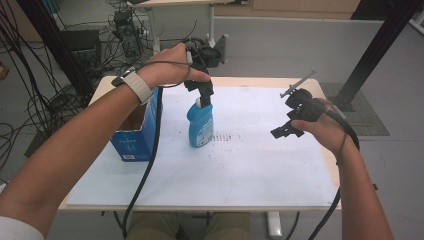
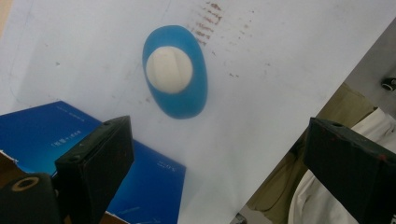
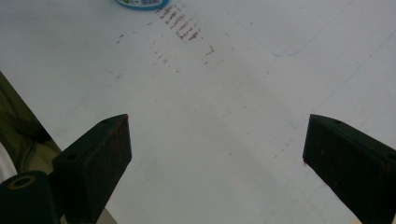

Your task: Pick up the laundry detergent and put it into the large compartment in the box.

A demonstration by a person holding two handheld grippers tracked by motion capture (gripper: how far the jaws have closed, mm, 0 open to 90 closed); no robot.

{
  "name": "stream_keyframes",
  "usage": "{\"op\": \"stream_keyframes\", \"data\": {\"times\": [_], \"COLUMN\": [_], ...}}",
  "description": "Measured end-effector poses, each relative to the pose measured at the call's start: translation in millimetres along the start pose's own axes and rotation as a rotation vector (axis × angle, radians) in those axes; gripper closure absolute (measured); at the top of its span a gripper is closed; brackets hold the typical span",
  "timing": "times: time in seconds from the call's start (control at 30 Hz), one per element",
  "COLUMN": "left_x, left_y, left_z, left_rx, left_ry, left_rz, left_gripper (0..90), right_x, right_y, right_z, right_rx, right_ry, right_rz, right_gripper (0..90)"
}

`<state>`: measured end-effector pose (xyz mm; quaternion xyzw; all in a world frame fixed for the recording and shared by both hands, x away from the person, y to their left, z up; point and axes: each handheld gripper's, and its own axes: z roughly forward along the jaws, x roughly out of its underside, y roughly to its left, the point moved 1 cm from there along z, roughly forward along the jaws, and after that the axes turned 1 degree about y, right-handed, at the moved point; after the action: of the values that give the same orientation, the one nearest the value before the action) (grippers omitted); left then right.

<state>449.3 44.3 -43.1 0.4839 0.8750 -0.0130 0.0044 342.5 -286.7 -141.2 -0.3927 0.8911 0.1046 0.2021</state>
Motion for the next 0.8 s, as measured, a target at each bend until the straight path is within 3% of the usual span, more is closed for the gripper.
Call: {"op": "stream_keyframes", "data": {"times": [0.27, 0.8], "left_x": [-2.9, -10.1], "left_y": [7.7, 7.0], "left_z": [3.5, 12.8], "left_rx": [0.013, -0.004], "left_ry": [-0.006, 0.001], "left_rz": [-0.032, -0.065], "left_gripper": [9.2, 9.1], "right_x": [1.1, 2.4], "right_y": [-0.3, 0.1], "right_z": [0.3, 0.4], "right_rx": [-0.001, -0.003], "right_ry": [-0.001, -0.002], "right_rz": [0.002, 0.004], "right_gripper": [7.8, 7.8]}}
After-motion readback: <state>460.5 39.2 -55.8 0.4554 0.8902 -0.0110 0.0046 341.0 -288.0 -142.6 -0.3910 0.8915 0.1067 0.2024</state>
